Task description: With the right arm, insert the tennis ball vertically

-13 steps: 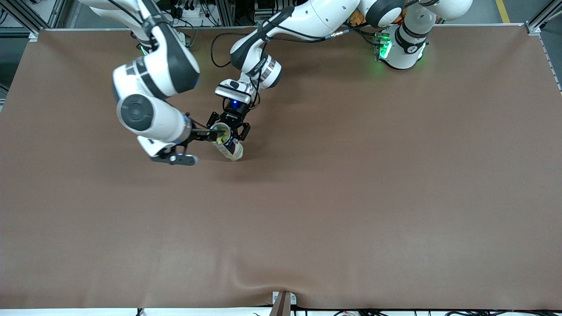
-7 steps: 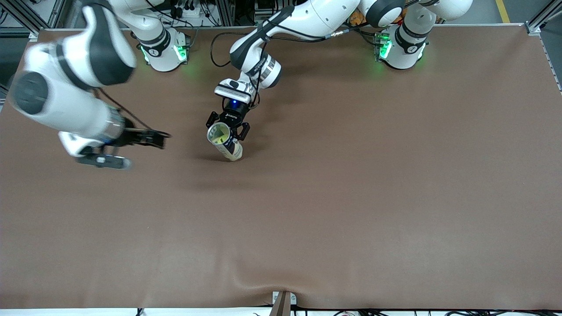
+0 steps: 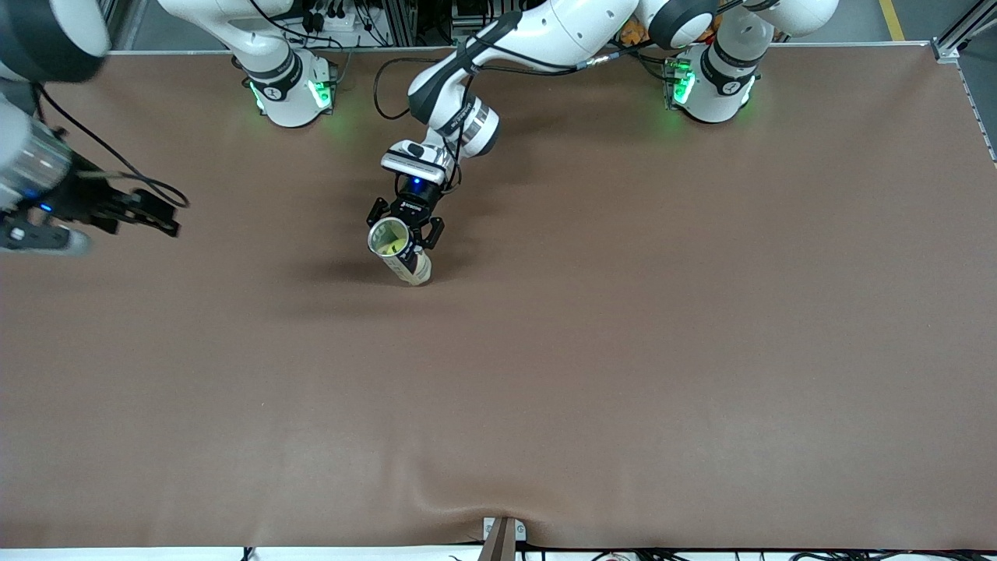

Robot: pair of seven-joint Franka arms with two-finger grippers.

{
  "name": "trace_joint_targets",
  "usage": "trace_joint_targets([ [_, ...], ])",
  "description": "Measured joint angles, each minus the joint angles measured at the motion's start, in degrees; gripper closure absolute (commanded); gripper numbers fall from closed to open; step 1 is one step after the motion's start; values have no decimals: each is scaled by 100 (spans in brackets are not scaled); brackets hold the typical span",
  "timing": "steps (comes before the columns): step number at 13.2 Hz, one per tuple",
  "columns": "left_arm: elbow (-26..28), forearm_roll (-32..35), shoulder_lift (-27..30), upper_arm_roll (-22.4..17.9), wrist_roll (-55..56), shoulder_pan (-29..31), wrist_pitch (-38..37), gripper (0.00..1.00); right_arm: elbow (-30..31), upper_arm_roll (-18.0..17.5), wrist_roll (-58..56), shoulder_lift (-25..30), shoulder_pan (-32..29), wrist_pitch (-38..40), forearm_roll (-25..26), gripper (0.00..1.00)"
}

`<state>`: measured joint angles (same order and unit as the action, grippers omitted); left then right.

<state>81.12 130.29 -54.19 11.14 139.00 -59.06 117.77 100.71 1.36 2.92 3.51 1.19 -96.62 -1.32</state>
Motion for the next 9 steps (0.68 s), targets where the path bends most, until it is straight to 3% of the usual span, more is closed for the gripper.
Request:
trace_joint_targets([
  [2, 6, 1, -8, 0, 0, 1, 0, 0, 1, 0, -203, 215, -101, 106, 24, 0],
  [9, 7, -11, -13, 7, 18, 1, -15, 0, 22, -13, -568, 515, -151, 173, 173, 0],
])
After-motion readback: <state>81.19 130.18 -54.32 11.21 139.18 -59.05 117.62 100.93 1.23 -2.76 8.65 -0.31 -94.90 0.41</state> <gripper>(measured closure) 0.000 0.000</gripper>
